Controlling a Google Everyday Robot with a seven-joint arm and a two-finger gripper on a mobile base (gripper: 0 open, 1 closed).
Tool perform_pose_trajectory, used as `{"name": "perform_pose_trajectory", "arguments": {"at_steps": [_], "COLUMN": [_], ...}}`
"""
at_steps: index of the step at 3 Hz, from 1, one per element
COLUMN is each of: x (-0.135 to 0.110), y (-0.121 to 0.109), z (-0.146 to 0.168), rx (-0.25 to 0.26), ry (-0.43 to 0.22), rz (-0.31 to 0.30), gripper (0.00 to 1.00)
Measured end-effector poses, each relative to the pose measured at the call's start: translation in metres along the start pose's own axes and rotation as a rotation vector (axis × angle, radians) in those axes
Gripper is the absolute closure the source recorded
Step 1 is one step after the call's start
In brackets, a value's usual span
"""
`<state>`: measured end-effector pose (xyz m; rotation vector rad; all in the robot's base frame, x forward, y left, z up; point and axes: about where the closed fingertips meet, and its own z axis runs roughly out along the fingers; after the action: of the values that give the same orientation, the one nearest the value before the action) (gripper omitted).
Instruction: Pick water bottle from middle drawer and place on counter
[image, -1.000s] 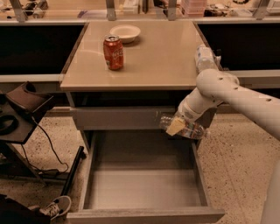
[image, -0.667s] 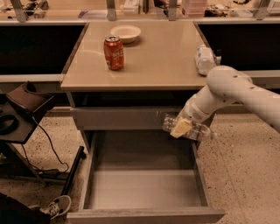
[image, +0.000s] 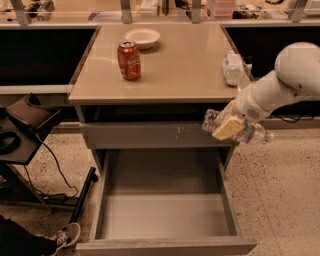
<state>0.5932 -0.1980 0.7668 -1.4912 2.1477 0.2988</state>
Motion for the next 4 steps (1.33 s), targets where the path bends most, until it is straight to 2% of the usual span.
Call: {"name": "perform_pose_trajectory", "arguments": {"at_steps": [1, 2, 3, 4], "x": [-0.027, -0.054, -0.092, -0.132], "y": [-0.034, -0.06, -0.068, -0.081], "z": [-0.033, -0.031, 0.004, 0.017], "rx": [-0.004, -0.07, -0.201, -0.227], "ry": [0.074, 0.171, 0.223, 0.181], "rz": [-0.015, -0.064, -0.122, -0.14], "gripper": [1.0, 1.0, 1.0, 1.0]}}
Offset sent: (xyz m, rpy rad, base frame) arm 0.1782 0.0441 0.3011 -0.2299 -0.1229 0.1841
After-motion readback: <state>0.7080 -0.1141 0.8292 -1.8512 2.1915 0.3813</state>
